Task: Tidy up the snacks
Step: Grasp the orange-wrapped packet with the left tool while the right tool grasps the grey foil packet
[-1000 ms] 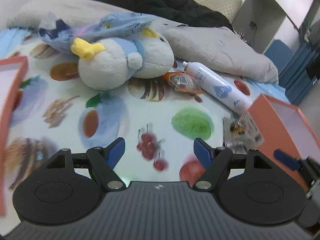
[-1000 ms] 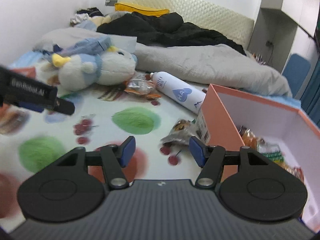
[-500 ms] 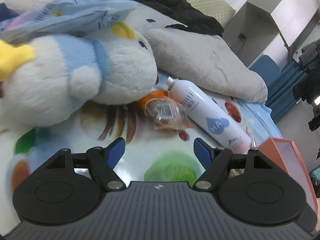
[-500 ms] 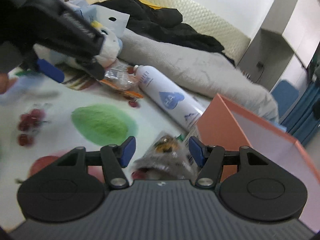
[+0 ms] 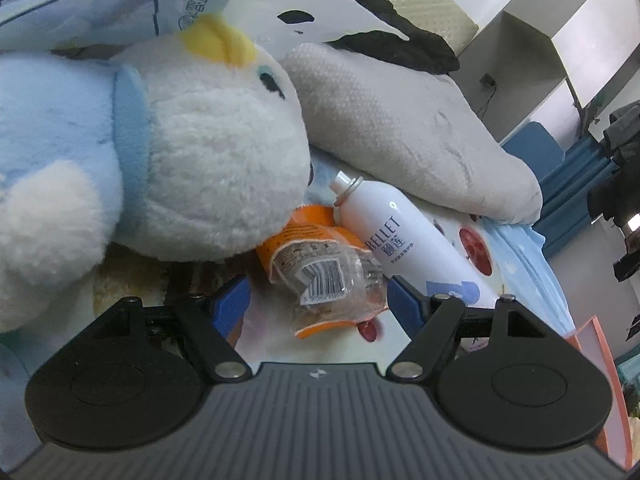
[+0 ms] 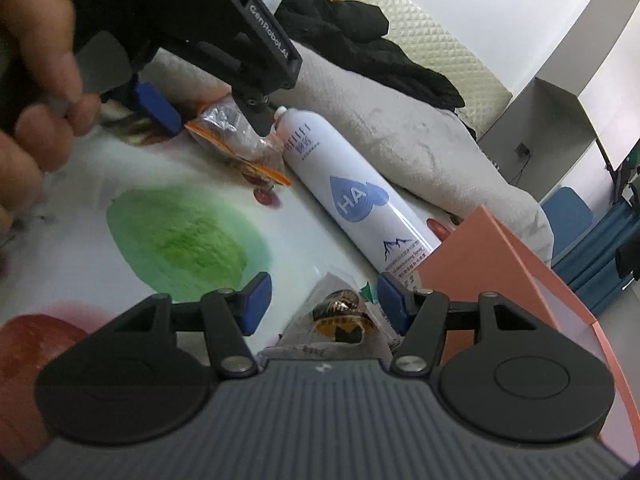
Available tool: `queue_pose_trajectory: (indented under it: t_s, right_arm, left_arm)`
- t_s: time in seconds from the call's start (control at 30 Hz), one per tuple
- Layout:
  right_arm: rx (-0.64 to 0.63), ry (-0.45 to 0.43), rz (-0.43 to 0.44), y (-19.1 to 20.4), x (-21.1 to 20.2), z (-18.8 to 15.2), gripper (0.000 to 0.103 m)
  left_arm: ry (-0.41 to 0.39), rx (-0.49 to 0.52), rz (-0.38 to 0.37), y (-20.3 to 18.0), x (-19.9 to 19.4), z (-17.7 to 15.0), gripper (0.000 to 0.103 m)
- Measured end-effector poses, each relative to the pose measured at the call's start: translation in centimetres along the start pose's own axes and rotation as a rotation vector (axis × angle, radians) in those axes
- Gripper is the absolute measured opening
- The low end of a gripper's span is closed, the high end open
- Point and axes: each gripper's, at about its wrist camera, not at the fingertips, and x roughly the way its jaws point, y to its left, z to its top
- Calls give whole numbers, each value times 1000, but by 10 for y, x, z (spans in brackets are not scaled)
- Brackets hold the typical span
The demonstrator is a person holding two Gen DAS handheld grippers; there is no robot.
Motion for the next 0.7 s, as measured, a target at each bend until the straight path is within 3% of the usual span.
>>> queue_pose_trajectory:
  t_s: [0.07,0.3,0.37,0.7]
  right_arm:
    - [-13,-6,-7,1,1,0,54]
    - [-34,-7,-23,0,6,-1,53]
    - [-41,3,-32,0,8,-2,43]
    - [-39,8,-13,-5,3,-4,33]
  left_arm:
    - [-2,3,12,-2,4,1,79]
    - [-15,9,62,-11,12,3,78]
    - [-20,21,78,-13,15,3,77]
    - [-14,18,99,-9,11,5,60]
